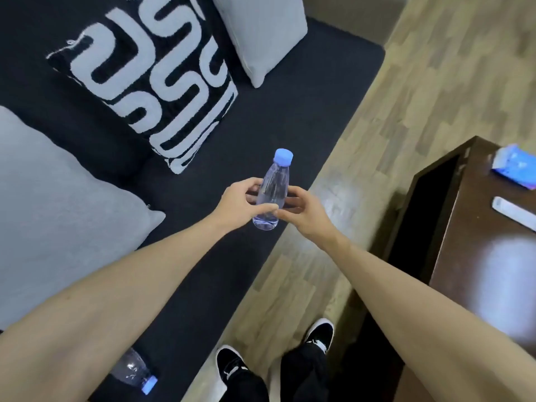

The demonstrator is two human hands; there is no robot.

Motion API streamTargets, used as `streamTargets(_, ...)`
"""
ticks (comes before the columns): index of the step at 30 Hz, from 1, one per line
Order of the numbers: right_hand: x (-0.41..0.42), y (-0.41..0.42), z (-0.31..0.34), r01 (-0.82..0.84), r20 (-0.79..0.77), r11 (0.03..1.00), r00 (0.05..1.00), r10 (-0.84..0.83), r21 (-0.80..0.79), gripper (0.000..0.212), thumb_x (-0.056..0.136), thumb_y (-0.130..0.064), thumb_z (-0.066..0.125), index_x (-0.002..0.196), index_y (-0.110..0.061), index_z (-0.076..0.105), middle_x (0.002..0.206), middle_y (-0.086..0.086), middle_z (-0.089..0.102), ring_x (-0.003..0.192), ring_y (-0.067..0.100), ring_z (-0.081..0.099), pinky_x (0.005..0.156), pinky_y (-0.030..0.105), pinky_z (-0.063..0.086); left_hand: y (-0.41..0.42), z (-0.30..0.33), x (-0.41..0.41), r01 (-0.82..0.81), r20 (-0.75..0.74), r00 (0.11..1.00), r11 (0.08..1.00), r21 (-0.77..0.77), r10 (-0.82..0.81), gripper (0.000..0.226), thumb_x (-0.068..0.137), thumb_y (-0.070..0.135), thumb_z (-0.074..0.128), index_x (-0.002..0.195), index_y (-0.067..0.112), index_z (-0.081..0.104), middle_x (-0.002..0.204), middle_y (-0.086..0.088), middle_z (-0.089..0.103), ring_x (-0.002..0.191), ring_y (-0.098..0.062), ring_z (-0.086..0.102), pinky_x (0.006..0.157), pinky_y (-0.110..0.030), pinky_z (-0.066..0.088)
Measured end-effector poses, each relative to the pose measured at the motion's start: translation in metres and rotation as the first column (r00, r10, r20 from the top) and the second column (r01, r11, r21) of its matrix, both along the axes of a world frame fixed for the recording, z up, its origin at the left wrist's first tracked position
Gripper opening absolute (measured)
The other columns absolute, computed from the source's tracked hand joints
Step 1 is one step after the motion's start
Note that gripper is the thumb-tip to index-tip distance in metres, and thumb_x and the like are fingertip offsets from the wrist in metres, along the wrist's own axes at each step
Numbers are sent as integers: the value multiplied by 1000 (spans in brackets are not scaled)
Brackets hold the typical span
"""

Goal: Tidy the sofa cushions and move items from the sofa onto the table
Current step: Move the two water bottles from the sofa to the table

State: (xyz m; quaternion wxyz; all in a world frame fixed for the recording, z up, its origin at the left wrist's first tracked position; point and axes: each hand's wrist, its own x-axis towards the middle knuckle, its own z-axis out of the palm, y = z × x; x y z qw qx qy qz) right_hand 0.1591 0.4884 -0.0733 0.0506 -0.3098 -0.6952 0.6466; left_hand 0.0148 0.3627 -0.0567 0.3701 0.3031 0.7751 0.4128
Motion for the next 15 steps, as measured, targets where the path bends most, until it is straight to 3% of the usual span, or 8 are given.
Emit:
streamTargets(5,68,65,4,169,13,986,986,-169,-1,50,81,-10,80,126,-14,59,116,11,72,98,22,75,83,37,60,84,5,57,106,36,993,993,57,-108,48,74,29,84,117,15,67,105,0,75,91,-13,74,89,-36,59)
streamTargets(9,135,108,3,309,19,951,951,-309,10,47,79,-4,79,120,-15,58,116,13,71,97,27,74,85,43,60,148,1,114,192,66,978,979,68,-196,66,62,38,88,121,19,67,109,0,75,96,-13,74,93,-36,57)
streamTargets(11,175,128,4,380,18,923,924,-382,55,46,78,-8,82,118,-13,60,115,9,72,99,24,73,87,40,60,181,1,148,246,90,964,967,64,-251,60,63,30,90,118,21,68,110,-3,75,99,-16,73,93,-33,57)
streamTargets(15,255,170,3,499,35,855,861,-508,139,49,76,-22,84,119,-24,60,114,-10,72,104,7,69,88,25,55,251,-3,228,380,119,915,922,71,-386,51,67,12,88,114,18,69,110,-4,74,101,-14,71,84,-20,57)
